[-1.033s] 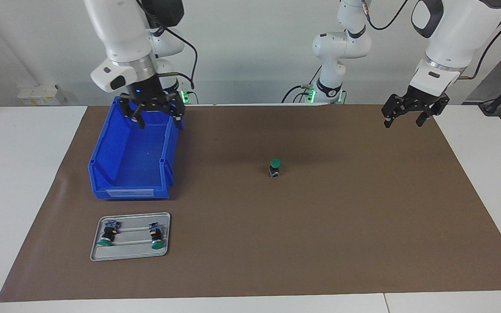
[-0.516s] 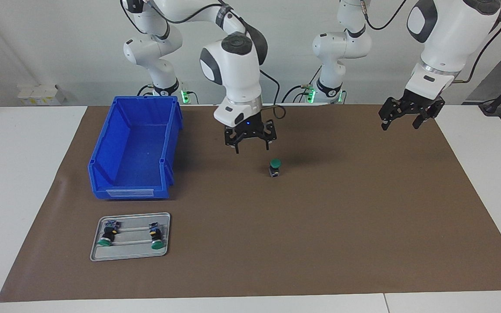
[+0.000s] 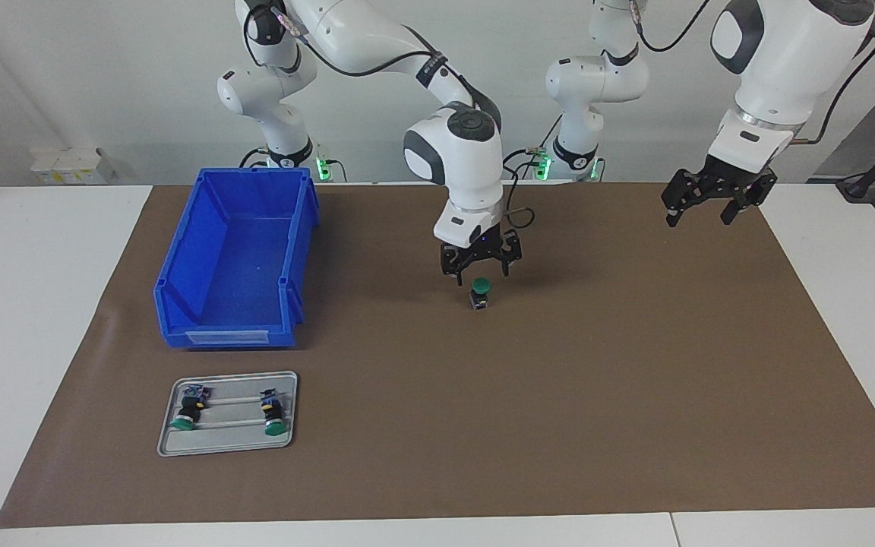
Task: Place and press button with both arms
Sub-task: 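Reach the right gripper to the green button and press down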
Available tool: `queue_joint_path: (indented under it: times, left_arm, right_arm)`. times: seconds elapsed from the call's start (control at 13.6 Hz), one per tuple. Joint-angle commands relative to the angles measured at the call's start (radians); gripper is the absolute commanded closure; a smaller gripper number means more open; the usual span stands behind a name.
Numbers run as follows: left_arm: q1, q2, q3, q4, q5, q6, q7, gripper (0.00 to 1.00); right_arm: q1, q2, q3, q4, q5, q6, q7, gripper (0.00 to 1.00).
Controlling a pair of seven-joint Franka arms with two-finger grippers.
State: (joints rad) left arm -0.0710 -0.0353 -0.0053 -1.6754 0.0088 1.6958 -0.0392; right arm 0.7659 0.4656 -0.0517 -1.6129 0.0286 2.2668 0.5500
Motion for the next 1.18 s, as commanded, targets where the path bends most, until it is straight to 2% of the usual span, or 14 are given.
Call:
queue_joint_path:
  times: [0.0,0.22,0.44,0.89,0.96,1.03,1.11]
  left_arm:
    - [0.002,-0.029,0.001,-0.033,-0.01,0.01,0.004,0.0]
    - [0.002,-0.029,0.001,-0.033,-0.01,0.01,0.004,0.0]
    - [0.002,-0.029,0.001,-0.033,-0.01,0.01,0.004,0.0]
    - [0.002,-0.029,0.001,-0.033,-0.01,0.01,0.004,0.0]
    - [0.002,-0.029,0.001,-0.033,-0.01,0.01,0.004,0.0]
    - [0.002,-0.029,0.001,-0.033,-0.01,0.01,0.004,0.0]
    - [0.002,-0.029,0.001,-0.033,-0.01,0.01,0.004,0.0]
  right_arm:
    - [0.007,0.06,-0.008,-0.004,-0.019,0.068,-0.05,0.0]
    - [0.009,0.045,-0.007,-0.07,-0.019,0.068,-0.099,0.0]
    - [0.024,0.053,-0.008,-0.078,-0.021,0.069,-0.11,0.0]
    - [0.026,0.057,-0.008,-0.078,-0.056,0.12,-0.114,0.13]
    - [0.026,0.057,-0.008,-0.078,-0.058,0.12,-0.116,0.16]
    - [0.026,0.057,-0.008,-0.081,-0.058,0.12,-0.116,0.25]
    - [0.026,0.057,-0.008,-0.081,-0.058,0.117,-0.116,0.49]
